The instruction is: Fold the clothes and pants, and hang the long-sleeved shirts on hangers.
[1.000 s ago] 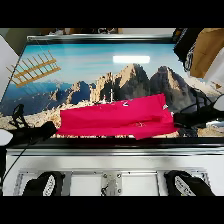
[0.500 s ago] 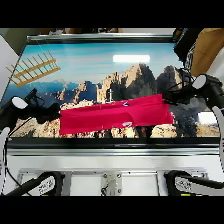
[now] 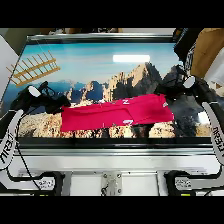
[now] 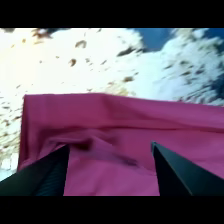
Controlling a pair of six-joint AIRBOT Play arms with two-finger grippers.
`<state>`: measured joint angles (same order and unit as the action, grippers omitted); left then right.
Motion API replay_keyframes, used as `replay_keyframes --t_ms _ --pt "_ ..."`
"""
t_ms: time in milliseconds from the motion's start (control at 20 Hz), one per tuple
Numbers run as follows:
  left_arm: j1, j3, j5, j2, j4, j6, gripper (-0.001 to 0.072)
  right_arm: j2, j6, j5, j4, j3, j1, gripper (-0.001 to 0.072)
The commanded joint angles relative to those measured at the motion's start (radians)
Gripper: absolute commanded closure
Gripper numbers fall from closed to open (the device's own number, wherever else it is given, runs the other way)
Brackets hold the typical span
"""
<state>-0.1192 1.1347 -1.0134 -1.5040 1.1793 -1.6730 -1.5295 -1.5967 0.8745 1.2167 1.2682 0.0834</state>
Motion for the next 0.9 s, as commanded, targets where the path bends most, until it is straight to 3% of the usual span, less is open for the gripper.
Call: replay_keyframes --t_ms 0,150,200,250,300,500,850 --pt "0.012 0.076 -0.020 0.039 0.005 0.001 0.0172 0.008 0.069 0.045 -0.035 0.061 0.044 -0.0008" --pt "0.019 0.058 -0.050 0.154 0.004 0.001 0.0174 0.006 0.181 0.201 -0.037 0.103 0.163 -0.0008" --pt "0.029 0.027 -0.048 0.196 0.004 0.001 0.0271 -0.007 0.221 0.247 -0.038 0.103 0.212 -0.0008" --pt "0.042 -0.002 -0.048 0.228 0.004 0.001 0.0518 -0.027 0.258 0.290 -0.052 0.103 0.261 -0.0008" --pt "0.060 -0.037 -0.036 0.262 0.004 0.001 0.0695 -0.058 0.301 0.333 -0.092 0.103 0.311 -0.0008" --pt "0.144 -0.155 -0.003 0.347 0.002 -0.032 0.0700 -0.208 0.425 0.419 -0.296 0.103 0.463 -0.0008" --pt "0.300 -0.182 0.034 0.364 -0.002 -0.086 0.0700 -0.346 0.510 0.457 -0.325 0.103 0.436 -0.0008"
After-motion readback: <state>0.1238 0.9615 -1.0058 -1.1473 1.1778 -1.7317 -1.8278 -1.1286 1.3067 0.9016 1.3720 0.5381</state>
